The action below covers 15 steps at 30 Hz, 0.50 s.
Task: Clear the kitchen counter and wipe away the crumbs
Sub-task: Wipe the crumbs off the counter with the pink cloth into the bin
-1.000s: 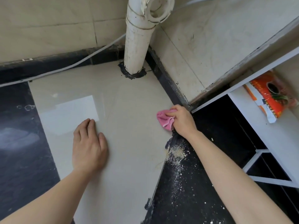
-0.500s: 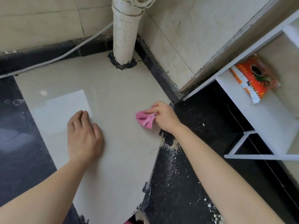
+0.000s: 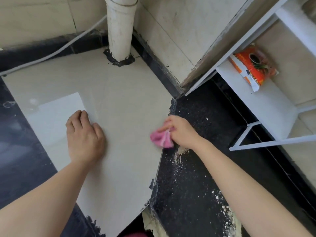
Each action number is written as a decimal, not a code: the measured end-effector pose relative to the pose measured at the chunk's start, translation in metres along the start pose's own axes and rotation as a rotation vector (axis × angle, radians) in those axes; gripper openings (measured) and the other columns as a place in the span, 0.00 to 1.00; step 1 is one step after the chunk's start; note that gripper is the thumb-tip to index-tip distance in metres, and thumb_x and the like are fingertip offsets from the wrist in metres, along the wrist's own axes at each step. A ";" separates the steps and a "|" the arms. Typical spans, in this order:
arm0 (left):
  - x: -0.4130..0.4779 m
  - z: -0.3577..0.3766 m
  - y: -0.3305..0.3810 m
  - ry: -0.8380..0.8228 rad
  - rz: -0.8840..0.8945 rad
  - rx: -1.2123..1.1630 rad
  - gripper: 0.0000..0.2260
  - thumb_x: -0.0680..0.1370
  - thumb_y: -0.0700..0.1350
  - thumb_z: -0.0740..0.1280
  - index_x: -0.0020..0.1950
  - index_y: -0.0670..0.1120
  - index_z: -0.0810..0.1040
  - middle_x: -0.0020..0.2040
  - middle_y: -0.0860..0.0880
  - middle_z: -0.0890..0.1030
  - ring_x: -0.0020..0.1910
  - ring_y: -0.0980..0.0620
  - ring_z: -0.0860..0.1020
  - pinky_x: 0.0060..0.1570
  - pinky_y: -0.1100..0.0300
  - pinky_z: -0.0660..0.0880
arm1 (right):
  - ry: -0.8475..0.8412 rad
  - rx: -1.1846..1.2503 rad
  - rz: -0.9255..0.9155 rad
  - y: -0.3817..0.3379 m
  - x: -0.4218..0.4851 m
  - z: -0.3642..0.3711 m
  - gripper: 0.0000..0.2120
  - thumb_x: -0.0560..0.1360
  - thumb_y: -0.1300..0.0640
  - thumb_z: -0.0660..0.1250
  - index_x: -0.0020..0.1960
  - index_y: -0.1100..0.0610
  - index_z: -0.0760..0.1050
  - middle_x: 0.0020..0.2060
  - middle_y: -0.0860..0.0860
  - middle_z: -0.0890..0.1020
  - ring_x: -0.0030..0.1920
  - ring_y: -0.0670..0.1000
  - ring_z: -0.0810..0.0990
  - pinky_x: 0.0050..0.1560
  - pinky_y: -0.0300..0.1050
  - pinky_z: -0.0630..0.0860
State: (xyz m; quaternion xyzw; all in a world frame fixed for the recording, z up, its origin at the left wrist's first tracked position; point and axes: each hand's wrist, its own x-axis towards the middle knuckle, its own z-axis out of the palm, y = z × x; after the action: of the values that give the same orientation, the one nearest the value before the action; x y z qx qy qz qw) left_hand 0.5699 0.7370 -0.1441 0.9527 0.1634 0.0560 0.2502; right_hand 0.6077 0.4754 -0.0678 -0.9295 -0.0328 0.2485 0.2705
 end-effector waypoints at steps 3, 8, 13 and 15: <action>-0.001 0.001 -0.001 0.001 0.001 -0.019 0.20 0.79 0.40 0.53 0.70 0.35 0.62 0.70 0.36 0.63 0.70 0.40 0.57 0.72 0.49 0.54 | 0.036 0.012 -0.055 -0.025 0.018 0.027 0.09 0.74 0.59 0.67 0.53 0.56 0.80 0.51 0.49 0.77 0.52 0.50 0.76 0.54 0.45 0.73; -0.003 0.001 -0.003 0.003 0.031 -0.040 0.19 0.79 0.39 0.52 0.69 0.35 0.62 0.69 0.36 0.63 0.70 0.39 0.57 0.72 0.48 0.54 | -0.063 -0.158 -0.008 0.014 -0.029 0.036 0.10 0.71 0.64 0.65 0.51 0.54 0.77 0.50 0.47 0.72 0.50 0.47 0.74 0.53 0.42 0.71; -0.007 0.000 -0.001 -0.003 0.086 -0.029 0.18 0.79 0.38 0.52 0.67 0.33 0.64 0.66 0.33 0.66 0.68 0.37 0.60 0.71 0.47 0.54 | -0.032 0.024 0.098 0.045 -0.051 0.006 0.12 0.71 0.63 0.67 0.37 0.47 0.80 0.43 0.45 0.78 0.44 0.49 0.79 0.46 0.46 0.77; -0.009 -0.001 0.000 -0.004 0.113 -0.021 0.18 0.78 0.39 0.51 0.65 0.32 0.65 0.65 0.32 0.67 0.66 0.36 0.61 0.70 0.46 0.55 | 0.135 0.165 0.065 0.038 -0.026 0.000 0.07 0.73 0.61 0.69 0.46 0.52 0.84 0.44 0.44 0.77 0.44 0.46 0.78 0.43 0.39 0.75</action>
State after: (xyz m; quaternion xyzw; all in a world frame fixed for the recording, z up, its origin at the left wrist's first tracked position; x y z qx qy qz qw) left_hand 0.5616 0.7346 -0.1434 0.9578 0.1080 0.0697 0.2570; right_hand 0.5822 0.4377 -0.0759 -0.9193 0.0360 0.1959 0.3395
